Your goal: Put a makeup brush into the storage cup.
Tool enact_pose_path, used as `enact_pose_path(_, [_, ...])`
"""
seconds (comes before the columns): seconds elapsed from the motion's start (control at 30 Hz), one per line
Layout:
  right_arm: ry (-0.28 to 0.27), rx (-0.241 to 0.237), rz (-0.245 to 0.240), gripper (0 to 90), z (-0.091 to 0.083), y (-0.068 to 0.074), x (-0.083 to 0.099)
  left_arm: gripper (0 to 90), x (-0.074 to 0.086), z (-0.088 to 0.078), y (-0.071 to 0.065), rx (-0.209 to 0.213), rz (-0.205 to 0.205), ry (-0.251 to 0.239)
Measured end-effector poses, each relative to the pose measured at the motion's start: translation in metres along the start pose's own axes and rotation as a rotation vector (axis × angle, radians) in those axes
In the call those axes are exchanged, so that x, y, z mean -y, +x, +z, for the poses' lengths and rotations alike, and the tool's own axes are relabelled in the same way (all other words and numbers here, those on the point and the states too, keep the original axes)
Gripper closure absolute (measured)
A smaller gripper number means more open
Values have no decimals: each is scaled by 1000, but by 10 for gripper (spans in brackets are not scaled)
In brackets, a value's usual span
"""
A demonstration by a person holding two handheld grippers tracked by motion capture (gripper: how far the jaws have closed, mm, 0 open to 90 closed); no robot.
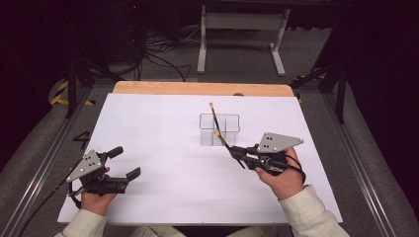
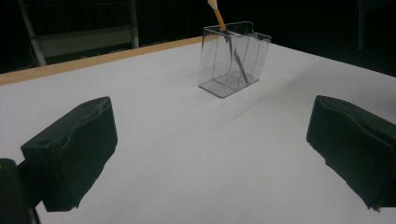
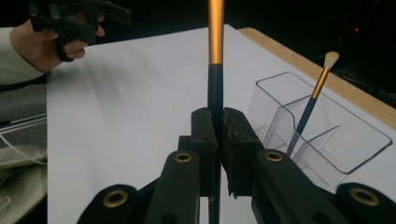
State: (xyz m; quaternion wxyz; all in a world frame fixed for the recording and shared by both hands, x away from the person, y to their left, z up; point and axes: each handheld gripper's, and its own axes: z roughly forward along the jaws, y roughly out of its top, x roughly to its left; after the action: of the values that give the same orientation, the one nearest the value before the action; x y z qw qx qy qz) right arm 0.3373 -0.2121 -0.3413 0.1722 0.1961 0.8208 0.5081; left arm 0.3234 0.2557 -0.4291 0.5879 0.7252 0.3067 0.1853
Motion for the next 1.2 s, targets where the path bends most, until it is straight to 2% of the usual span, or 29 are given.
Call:
enact_pose_path(0.1, [-53,6,-12,842,-2,-2,2,24,0,0,0,0,3,-1])
enact_pose_path(0.33, [-132,18,-17,842,-5,-7,4,9,0,0,-1,10,12,-4])
enact_pose_path(0.5, [-166,28,-14,842,-6,-11,4,2,1,1,-2,28,30,-13])
enact_pose_path(0.57, [-180,34,-15,842,-6,-13,4,2,1,2,-3,20,41,-16])
enact_pose_path(0.7, [-194,41,-21,842,-5,-15,2,2,1,4,-4,32,43,-32])
enact_pose_path(0.83, [-222,48,-15,842,-3,-18,-1,2,1,9,-8,18,54,4])
enact_pose_path(1.2, [-271,54,9,842,1,-26,-2,2,1,10,-9,29,47,-2])
